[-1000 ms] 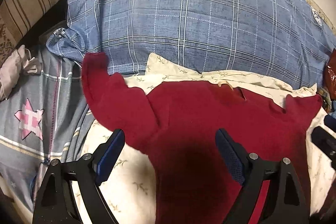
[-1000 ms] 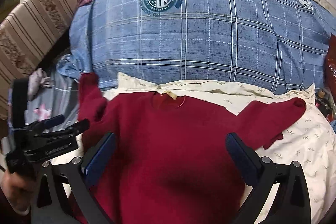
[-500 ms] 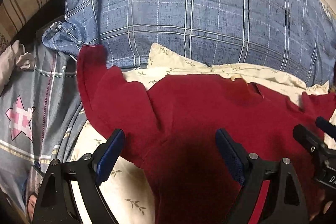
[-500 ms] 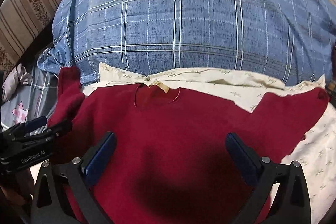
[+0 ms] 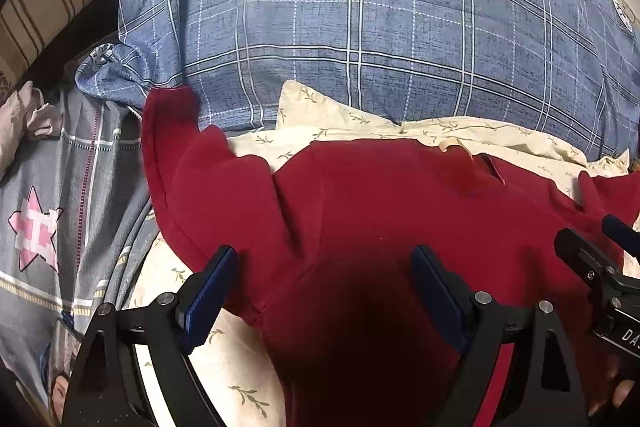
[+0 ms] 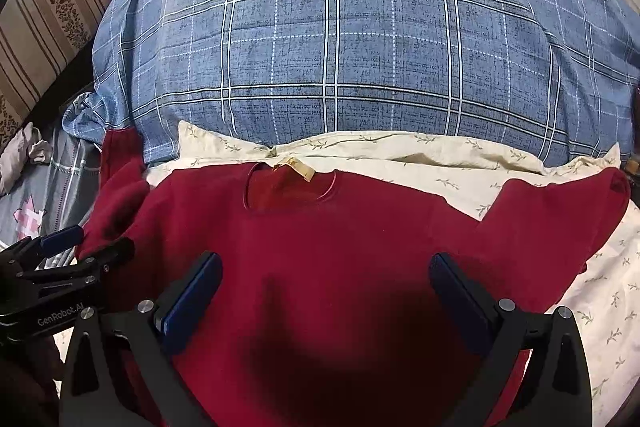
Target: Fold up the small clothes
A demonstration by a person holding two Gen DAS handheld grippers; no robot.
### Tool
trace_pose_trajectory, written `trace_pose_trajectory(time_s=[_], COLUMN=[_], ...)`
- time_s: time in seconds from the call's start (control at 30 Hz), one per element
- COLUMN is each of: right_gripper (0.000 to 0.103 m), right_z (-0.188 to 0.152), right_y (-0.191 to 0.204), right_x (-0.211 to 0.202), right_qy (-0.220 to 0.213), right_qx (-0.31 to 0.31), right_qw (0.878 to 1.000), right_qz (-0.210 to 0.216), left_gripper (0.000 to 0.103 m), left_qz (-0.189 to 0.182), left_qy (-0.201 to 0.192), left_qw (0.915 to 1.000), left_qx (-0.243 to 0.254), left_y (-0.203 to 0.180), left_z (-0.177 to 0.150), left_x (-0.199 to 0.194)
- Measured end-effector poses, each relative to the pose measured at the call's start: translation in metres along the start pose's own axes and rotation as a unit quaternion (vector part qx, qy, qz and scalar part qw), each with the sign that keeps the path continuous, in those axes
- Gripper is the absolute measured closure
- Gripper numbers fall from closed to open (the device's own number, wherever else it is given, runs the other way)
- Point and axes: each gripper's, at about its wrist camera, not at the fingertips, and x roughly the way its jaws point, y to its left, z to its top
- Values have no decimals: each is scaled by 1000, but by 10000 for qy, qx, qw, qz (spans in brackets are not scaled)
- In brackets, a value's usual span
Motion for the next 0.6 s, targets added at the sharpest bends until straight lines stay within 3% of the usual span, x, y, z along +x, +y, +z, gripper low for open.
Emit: trace_pose_trajectory(time_s=[0.6], right_gripper=[0], right_z=[-7], right_y=[8], right_x=[9], right_qy=[83], right_qx=[-42], right_qw=[9999], right_qz=[42], left_gripper=[15], left_qz=[18], left_qy=[25], left_qw=[9998], left_qx=[-195], left_y=[6], left_z=[3], left_x=[3])
